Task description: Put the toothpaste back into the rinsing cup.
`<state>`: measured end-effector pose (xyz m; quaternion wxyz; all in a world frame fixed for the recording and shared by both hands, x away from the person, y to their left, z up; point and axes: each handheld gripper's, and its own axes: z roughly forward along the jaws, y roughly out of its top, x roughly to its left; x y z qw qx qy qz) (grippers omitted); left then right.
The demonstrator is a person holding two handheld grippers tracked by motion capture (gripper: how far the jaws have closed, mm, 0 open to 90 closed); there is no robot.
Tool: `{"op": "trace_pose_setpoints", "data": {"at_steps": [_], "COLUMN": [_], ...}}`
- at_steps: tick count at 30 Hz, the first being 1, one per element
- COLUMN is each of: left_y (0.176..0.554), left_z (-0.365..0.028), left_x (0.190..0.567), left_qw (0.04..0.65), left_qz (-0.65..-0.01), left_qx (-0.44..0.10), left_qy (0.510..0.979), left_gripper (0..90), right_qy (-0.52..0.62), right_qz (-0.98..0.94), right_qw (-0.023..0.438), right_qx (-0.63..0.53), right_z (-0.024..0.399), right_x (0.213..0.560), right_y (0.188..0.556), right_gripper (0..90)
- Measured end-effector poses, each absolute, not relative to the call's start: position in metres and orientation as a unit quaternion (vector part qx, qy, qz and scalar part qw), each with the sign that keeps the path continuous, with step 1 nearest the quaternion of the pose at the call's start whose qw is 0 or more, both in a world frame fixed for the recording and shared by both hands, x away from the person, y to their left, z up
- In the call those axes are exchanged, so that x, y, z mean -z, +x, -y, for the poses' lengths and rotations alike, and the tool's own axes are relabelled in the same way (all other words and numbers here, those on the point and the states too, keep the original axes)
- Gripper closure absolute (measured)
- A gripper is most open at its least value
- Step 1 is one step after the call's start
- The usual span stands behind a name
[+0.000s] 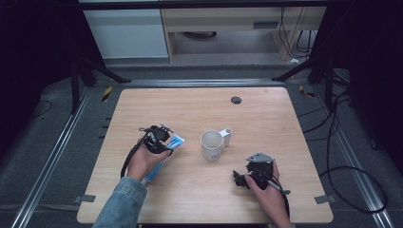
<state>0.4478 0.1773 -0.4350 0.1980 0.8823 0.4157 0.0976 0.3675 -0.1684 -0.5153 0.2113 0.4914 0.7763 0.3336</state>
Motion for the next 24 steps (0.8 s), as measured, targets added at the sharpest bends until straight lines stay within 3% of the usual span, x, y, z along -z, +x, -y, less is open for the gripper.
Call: {"op": "trace_pose_setpoints", "data": {"at_steps": [15, 24], "left_y": [0.4, 0.374], "left_z": [-0.147, -0.121], "left_x": [0.397, 0.385], "left_qw": [0.264, 0.306], "left_qz": [-0.39, -0.368], "left_qx": [-0.163, -0.165], "left_qy": [0.867, 0.863], "left_gripper": [72.4, 72.3], "right_qy": [0.491, 0.492], "right_qz": [-0.777, -0.776], "right_qw": [0.212, 0.211], "right_qx": [-0.333, -0.333], "right_z": [0.168, 0.168], "right_x": [0.515, 0.515], "right_y": [0.368, 0.367], "right_gripper": [0.4, 0.4]}}
